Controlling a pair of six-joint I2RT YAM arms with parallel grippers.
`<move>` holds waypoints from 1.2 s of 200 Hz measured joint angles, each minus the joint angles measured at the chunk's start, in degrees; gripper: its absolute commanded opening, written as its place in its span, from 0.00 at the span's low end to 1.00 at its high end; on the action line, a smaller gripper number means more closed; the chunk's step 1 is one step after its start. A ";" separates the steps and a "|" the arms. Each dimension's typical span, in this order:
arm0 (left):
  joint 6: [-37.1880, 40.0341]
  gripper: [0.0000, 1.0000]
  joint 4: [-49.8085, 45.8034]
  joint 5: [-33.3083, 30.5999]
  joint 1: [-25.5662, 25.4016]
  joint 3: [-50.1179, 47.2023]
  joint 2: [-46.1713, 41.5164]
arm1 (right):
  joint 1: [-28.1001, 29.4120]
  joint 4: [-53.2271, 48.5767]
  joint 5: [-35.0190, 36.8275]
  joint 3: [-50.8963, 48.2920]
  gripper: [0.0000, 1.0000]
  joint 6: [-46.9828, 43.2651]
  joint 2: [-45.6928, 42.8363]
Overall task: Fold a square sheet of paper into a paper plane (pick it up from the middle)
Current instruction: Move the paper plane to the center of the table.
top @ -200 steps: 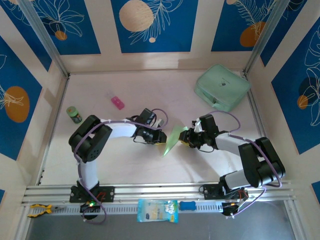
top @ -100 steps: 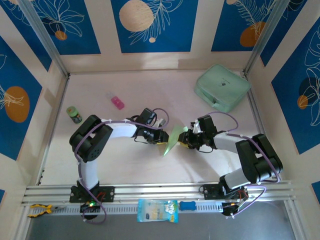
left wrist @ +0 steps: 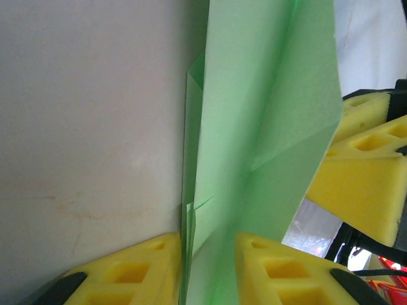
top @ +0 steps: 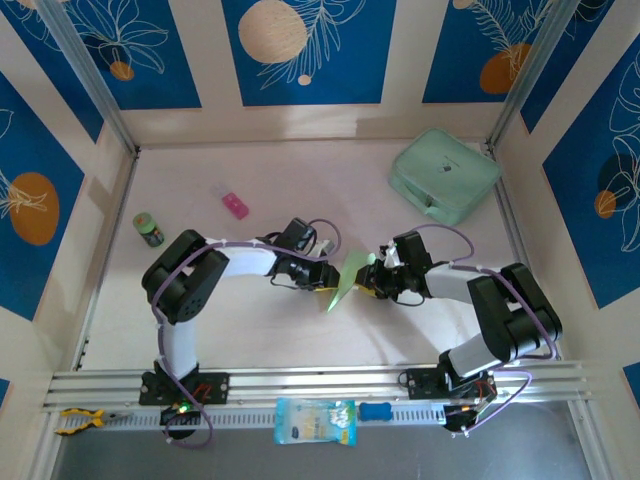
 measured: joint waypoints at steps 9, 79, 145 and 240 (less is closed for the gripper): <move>0.00 0.28 0.00 0.20 -0.11 0.04 0.00 | 0.00 0.09 0.00 0.00 0.30 0.00 0.13; 0.46 0.25 -0.44 1.44 -0.39 1.01 0.83 | 0.20 0.33 -0.02 0.00 0.29 0.00 0.22; 0.70 0.26 -0.55 2.80 -0.42 1.84 1.03 | 0.26 0.68 -0.13 0.00 0.29 0.02 0.22; 3.43 0.28 -5.44 -1.18 -1.27 3.65 1.46 | 0.35 0.74 -0.68 0.00 0.29 0.02 0.22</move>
